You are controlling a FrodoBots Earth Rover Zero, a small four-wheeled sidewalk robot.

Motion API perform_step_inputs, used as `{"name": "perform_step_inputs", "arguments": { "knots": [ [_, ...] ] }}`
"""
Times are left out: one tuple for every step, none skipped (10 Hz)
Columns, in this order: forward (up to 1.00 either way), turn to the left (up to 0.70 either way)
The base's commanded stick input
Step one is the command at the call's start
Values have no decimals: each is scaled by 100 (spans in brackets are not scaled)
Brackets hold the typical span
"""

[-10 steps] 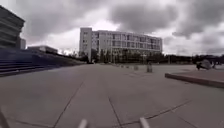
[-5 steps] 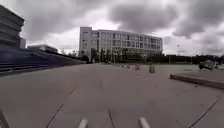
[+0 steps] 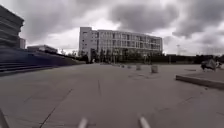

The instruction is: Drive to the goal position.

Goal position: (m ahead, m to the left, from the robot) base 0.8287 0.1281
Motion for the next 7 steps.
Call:
{"name": "perform_step_inputs", "arguments": {
  "knots": [
    [85,-5],
    [85,0],
    [85,0],
    [85,0],
    [85,0],
    [85,0],
    [85,0]
  ]
}}
